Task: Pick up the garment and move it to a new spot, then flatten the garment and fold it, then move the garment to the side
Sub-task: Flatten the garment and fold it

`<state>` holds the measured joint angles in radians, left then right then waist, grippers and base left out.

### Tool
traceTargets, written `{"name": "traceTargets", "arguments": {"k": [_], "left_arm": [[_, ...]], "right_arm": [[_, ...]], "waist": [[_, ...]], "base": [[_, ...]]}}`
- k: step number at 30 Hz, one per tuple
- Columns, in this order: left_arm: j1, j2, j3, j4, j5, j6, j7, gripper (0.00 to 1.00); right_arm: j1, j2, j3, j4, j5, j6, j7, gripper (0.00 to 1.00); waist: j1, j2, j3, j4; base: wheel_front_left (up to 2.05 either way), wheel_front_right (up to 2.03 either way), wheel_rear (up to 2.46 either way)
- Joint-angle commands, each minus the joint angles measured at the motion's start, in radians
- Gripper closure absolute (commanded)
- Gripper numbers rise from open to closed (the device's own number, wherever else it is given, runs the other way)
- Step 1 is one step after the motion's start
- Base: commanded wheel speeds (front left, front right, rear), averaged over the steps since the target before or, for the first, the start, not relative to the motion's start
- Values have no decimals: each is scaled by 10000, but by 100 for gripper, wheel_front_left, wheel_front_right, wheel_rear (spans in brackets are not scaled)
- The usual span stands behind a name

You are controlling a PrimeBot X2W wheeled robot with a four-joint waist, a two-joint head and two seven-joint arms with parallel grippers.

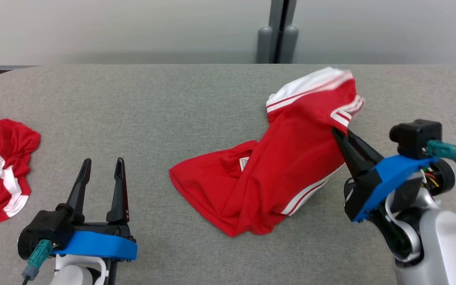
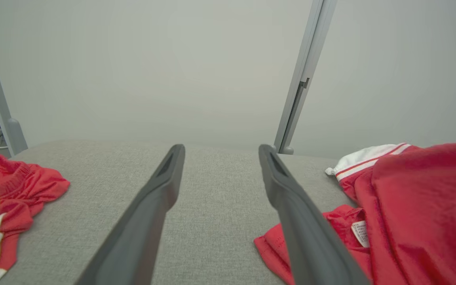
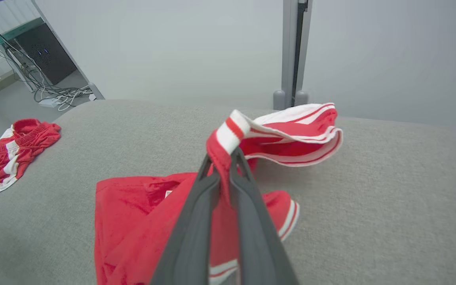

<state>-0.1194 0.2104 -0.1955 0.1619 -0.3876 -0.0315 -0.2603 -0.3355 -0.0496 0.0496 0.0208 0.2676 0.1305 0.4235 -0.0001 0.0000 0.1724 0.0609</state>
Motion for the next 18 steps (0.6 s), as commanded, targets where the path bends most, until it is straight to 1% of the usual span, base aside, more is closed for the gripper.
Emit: {"name": "traceTargets", "arguments": {"k": [1, 5, 8, 10, 12, 14, 15, 18], "left_arm": [[66, 61, 66, -65, -46, 49, -46, 0], [43, 76, 35, -143, -33, 92, -34, 0], [1, 81, 2, -178, -31, 117, -32, 0], [-26, 90, -23, -196, -50, 100, -29, 0], [-93, 71, -73, -191, -54, 66, -23, 0], [-158, 65, -123, -194, -61, 25, -18, 0], [-195, 66, -145, -185, -64, -4, -17, 0], [-354, 44, -251, -170, -37, -39, -7, 0]], "right_arm": [[371, -22, 22, -641, 136, 5, 147, 100], [1048, -21, -26, -2137, 365, 5, 542, 100], [1309, -19, -130, -2742, 709, 5, 699, 100], [1382, -25, -327, -2814, 629, 5, 803, 100], [1275, -19, -615, -2533, 622, 5, 879, 100], [946, -20, -993, -1947, 405, 5, 939, 100], [735, -20, -1175, -1513, 394, 5, 963, 100], [-44, -18, -1740, -86, -211, 5, 685, 100]], "waist": [[1, 0, -95, -157], [1, 0, -77, -270], [1, 0, -37, -274], [1, 0, 15, -259], [1, 0, 85, -203], [1, 0, 174, -137], [1, 0, 224, -97], [1, 0, 425, 93]], "base": [[0, 0, 0], [0, 0, 0], [0, 0, 0], [0, 0, 0], [0, 0, 0], [0, 0, 0], [0, 0, 0], [0, 0, 0]]}}
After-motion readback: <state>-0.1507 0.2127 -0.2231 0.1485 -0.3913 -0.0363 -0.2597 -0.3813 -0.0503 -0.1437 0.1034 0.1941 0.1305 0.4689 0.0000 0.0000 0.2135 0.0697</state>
